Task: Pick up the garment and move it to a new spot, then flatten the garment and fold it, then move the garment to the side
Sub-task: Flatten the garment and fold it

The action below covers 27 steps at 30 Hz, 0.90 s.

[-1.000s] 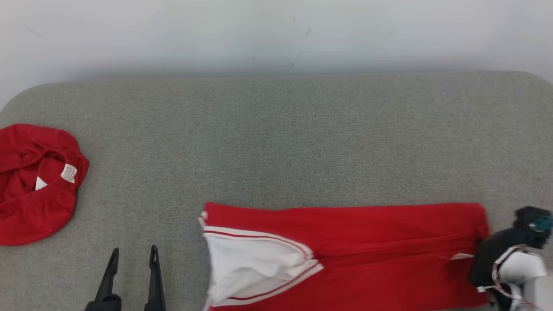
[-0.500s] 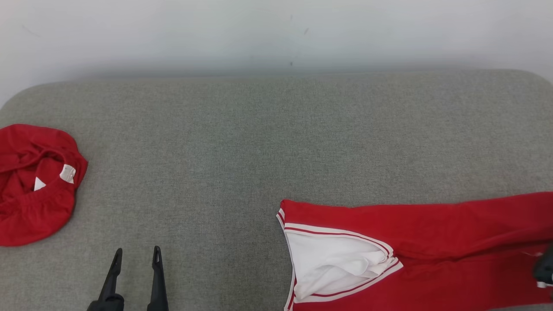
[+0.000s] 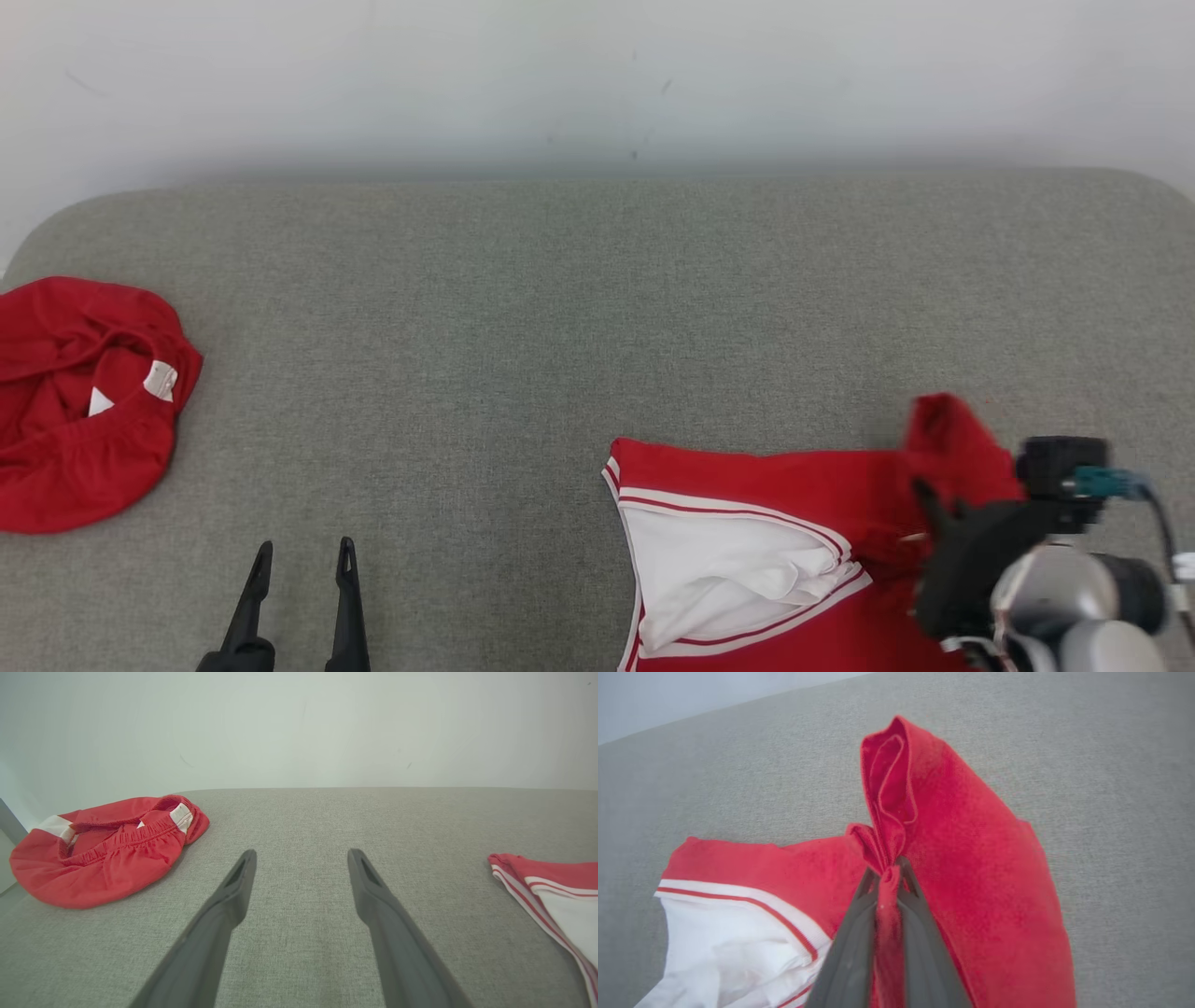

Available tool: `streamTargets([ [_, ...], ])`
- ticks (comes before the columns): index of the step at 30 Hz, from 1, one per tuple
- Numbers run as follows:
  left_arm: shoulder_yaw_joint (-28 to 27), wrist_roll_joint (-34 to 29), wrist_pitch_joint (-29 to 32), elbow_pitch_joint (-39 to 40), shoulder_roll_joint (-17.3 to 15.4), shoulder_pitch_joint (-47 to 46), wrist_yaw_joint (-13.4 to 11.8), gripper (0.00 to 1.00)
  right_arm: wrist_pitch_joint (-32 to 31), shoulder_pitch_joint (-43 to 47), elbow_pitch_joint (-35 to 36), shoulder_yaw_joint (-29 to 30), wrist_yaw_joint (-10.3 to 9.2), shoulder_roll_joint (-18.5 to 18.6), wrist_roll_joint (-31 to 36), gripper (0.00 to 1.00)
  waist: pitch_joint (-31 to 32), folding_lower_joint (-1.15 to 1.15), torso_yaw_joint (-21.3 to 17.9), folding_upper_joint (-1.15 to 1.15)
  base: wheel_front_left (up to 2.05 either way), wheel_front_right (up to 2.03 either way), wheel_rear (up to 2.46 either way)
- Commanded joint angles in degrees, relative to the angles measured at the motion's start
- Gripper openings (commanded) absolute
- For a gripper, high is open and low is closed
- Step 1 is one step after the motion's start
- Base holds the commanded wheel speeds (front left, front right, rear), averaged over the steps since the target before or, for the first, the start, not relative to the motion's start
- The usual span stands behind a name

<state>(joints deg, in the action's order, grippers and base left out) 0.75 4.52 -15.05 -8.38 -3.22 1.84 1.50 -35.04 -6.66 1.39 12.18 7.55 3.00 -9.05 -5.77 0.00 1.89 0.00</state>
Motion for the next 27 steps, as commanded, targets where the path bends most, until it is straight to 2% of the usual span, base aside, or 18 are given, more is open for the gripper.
streamTargets([
  [1, -0.02, 0.02, -0.15, -0.06, 0.12, -0.05, 0.02, 1.00, 0.11, 0.57, 0.23, -0.68, -0.14, -0.21, -0.79, 0.00, 0.06, 0.00, 0.12, 0.00, 0.00, 0.00, 0.00],
  [2, 0.04, 0.10, -0.16, -0.11, 0.14, -0.08, 0.05, 1.00, 0.34, 0.80, -0.04, -5.11, -0.14, -0.23, -2.59, 0.00, 0.15, 0.00, 0.31, 0.00, 0.00, 0.00, 0.00],
  [9, 1.11, 0.43, -0.16, -0.59, 0.28, -0.65, 0.32, 1.00, 1.95, 0.14, -4.59, -17.39, -0.14, -0.20, -5.84, 0.00, 0.36, 0.00, 1.71, 0.00, 0.00, 0.00, 0.00],
  [15, 1.16, 0.52, -0.15, -0.82, 0.32, -0.30, 0.20, 1.00, 4.50, -2.50, -9.00, -22.19, -0.14, -0.20, -7.34, 0.00, 0.55, 0.00, 2.59, 0.00, 0.00, 0.00, 0.00],
  [26, 1.96, 1.00, -0.15, -1.27, 0.35, -0.09, 0.26, 1.00, 7.82, -7.35, -18.80, -26.68, -0.14, -0.21, -10.69, 0.00, 0.89, 0.00, 4.45, 0.00, 0.00, 0.00, 0.00],
  [27, 1.97, 0.99, -0.16, -1.30, 0.37, -0.10, 0.26, 1.00, 8.20, -7.55, -19.30, -26.84, -0.14, -0.21, -11.03, 0.21, 0.89, 0.00, 4.57, 0.00, 0.00, 0.00, 0.00],
])
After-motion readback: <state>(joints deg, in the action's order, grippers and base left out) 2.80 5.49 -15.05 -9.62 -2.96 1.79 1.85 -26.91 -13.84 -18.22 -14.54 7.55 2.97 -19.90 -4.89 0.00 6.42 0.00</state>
